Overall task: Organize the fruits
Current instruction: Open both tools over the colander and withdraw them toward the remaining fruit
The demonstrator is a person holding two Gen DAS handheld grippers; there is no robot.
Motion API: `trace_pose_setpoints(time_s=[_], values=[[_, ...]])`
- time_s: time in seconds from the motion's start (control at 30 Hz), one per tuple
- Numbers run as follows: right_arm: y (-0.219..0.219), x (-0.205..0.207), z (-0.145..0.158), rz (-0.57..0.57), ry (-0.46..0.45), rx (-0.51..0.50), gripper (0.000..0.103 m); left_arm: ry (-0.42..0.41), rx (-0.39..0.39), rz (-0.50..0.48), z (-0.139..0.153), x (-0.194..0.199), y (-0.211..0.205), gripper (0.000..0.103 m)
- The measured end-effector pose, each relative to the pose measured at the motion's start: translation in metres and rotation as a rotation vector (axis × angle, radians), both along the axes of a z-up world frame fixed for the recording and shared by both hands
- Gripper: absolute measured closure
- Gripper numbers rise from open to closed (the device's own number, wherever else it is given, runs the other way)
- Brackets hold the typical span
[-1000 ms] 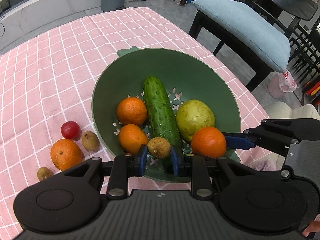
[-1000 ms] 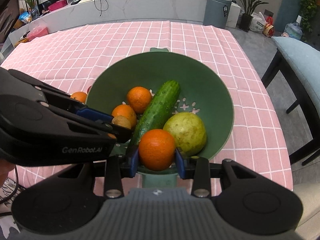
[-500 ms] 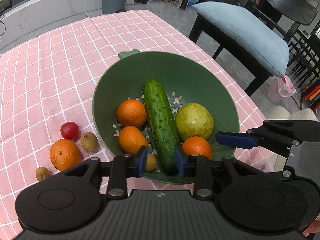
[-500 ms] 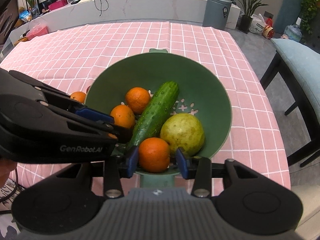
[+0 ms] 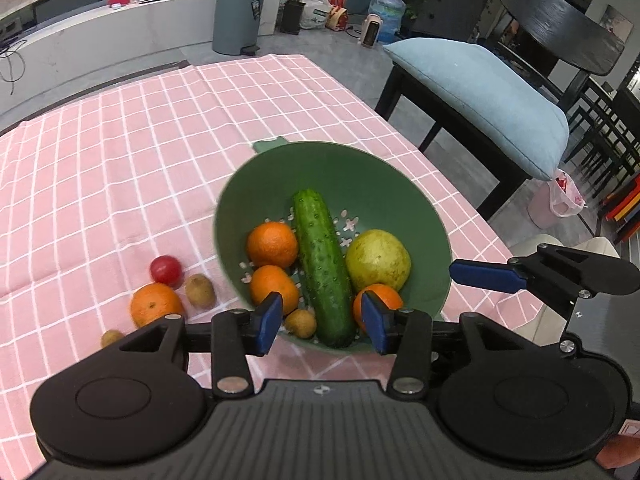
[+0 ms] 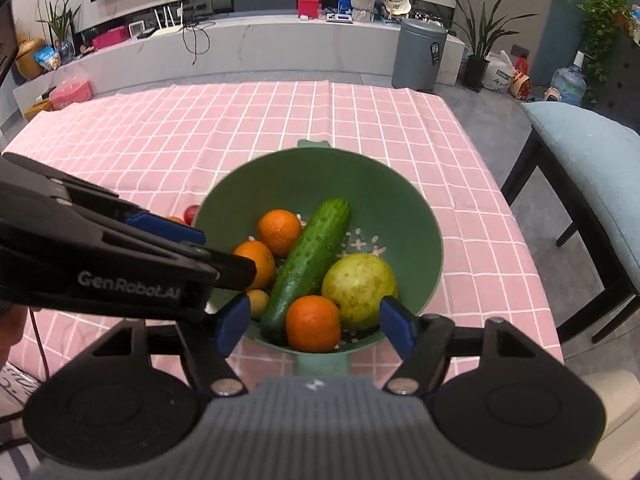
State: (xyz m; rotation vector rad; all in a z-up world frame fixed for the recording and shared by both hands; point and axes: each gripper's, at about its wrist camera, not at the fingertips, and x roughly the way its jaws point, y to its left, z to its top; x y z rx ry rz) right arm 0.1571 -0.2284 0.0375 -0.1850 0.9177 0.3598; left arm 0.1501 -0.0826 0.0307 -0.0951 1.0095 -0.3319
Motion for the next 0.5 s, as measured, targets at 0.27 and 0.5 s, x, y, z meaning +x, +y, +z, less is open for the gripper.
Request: trace_pose_setpoints(time_s=[0.27, 0.5], values=[[0.02, -0.012, 0.003, 0.052, -0.012, 0.031, 0.035, -0.011, 0.004, 0.032, 0.005, -0.015, 0.023, 0.049], [0.049, -0.021, 0.006, 0.157, -0.053, 0.049, 0.035, -0.02, -0.005, 0.067, 0.007, -0.022, 0.049, 0.049]])
